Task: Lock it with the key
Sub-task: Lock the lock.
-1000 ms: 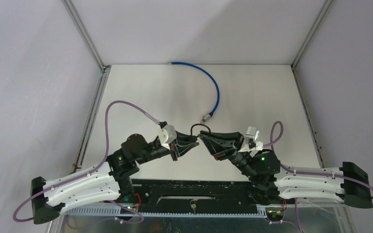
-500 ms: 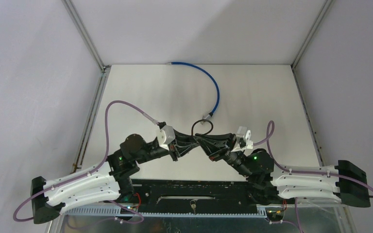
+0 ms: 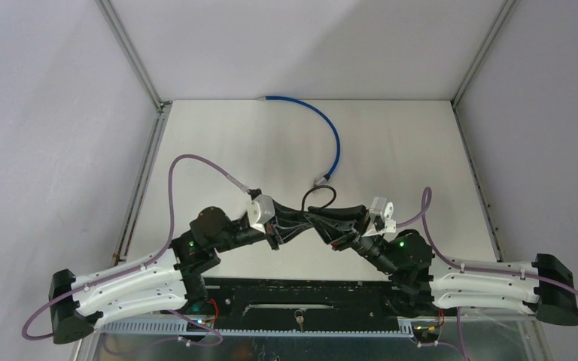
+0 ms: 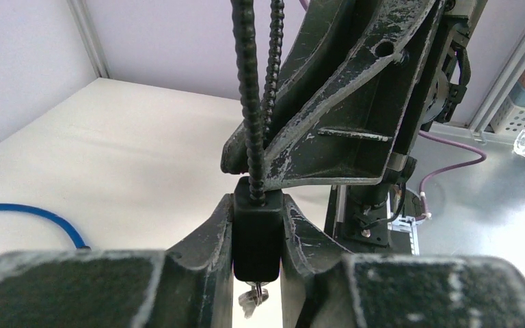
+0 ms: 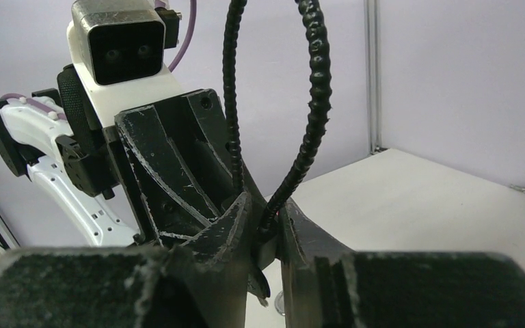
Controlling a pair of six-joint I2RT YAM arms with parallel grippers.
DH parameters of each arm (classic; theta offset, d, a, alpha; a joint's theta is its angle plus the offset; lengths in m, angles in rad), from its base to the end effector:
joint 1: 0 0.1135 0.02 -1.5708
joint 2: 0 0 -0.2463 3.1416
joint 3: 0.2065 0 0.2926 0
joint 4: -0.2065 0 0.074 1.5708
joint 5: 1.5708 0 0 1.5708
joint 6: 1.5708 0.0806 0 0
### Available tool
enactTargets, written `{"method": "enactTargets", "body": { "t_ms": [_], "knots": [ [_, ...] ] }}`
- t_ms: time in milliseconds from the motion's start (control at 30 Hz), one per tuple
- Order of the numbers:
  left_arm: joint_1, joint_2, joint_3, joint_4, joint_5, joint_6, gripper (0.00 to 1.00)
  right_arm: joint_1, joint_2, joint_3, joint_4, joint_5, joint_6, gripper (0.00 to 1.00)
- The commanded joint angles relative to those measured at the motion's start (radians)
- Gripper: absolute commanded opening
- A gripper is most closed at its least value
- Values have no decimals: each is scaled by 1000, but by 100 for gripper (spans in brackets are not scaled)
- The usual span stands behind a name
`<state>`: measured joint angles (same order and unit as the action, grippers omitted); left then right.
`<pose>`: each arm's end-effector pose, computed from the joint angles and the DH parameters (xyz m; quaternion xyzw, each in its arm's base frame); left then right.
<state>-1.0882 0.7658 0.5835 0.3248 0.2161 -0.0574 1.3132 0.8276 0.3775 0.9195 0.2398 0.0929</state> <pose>0.1175 -0.2615 0.3130 0.3919 0.5264 -0.4665 0.5931 0.0881 0.2592 0.2932 -0.2141 0.4842 0.4993 0.6859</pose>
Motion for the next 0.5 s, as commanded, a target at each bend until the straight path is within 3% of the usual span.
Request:
{"method": "enactTargets", "body": {
  "t_ms": [0, 467],
  "knots": [
    [2, 2, 45, 139, -2, -22, 0, 9, -26, 40, -114, -26, -34, 23],
    [2, 13, 49, 139, 9, -22, 0, -3, -87, 46, -45, -11, 10, 30]
  ]
}}
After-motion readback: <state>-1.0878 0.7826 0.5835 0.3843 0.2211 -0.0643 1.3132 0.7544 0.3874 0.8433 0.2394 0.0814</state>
